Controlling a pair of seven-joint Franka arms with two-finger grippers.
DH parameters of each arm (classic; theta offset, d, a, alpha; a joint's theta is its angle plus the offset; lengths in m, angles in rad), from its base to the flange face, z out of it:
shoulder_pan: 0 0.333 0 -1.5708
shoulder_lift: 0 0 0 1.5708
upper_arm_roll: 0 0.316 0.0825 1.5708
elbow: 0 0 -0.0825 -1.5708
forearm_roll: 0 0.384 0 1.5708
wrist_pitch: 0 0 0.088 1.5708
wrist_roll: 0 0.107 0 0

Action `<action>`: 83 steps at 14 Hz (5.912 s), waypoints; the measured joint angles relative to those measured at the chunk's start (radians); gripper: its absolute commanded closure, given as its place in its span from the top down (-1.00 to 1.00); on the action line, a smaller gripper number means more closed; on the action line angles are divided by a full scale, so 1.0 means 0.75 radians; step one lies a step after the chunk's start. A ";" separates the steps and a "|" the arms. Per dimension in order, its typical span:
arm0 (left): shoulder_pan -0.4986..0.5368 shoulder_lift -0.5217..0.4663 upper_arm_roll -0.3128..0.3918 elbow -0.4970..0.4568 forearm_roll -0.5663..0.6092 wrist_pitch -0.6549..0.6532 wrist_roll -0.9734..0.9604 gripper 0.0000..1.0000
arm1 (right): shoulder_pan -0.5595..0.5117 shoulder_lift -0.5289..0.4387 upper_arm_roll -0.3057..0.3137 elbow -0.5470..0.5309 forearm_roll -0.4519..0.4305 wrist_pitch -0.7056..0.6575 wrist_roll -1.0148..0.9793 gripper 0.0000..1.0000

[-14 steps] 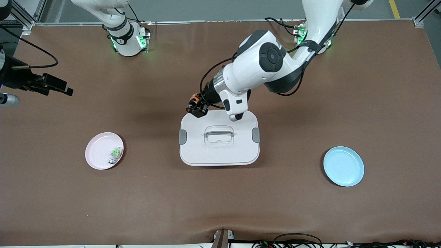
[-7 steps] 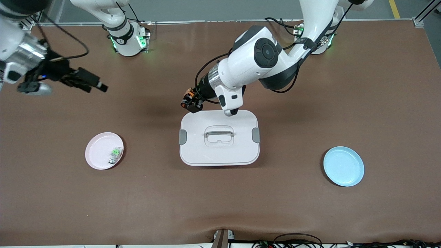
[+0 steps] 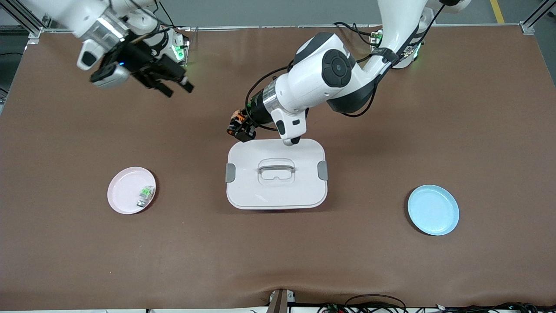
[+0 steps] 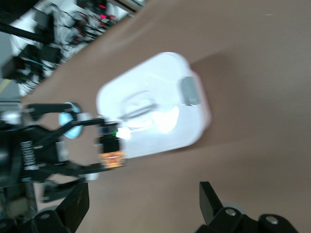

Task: Transfer orange switch to right arm and place
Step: 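Reach the right gripper toward the orange switch held by the left gripper, then close the right gripper on the orange switch beside the left gripper, then carry the switch with the right gripper while the left gripper withdraws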

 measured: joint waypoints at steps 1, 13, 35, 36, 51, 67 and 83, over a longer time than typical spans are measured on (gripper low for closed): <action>0.000 0.000 0.000 0.000 0.000 0.000 0.000 -0.95 | 0.032 0.005 0.048 -0.011 0.000 0.082 0.056 1.00; 0.003 0.002 0.001 0.000 0.000 -0.006 0.000 -0.95 | 0.056 0.279 0.188 -0.041 0.001 0.491 0.093 1.00; 0.006 0.004 0.006 -0.001 -0.001 -0.020 0.000 -0.94 | 0.129 0.406 0.189 -0.020 0.005 0.685 0.120 -1.00; 0.006 0.004 0.006 -0.001 -0.001 -0.020 0.000 -0.90 | 0.129 0.406 0.189 -0.020 0.005 0.685 0.120 -1.00; 0.022 0.004 0.010 0.004 -0.001 -0.049 0.000 1.00 | 0.137 0.442 0.191 0.013 0.004 0.684 0.112 -1.00; 0.345 -0.095 0.018 0.027 0.226 -0.406 0.256 1.00 | -0.386 0.462 0.147 0.033 -0.457 0.039 -1.754 -1.00; 0.774 -0.181 0.026 0.027 0.562 -0.677 1.333 1.00 | -0.970 1.091 0.140 0.164 -0.587 0.438 -3.003 -1.00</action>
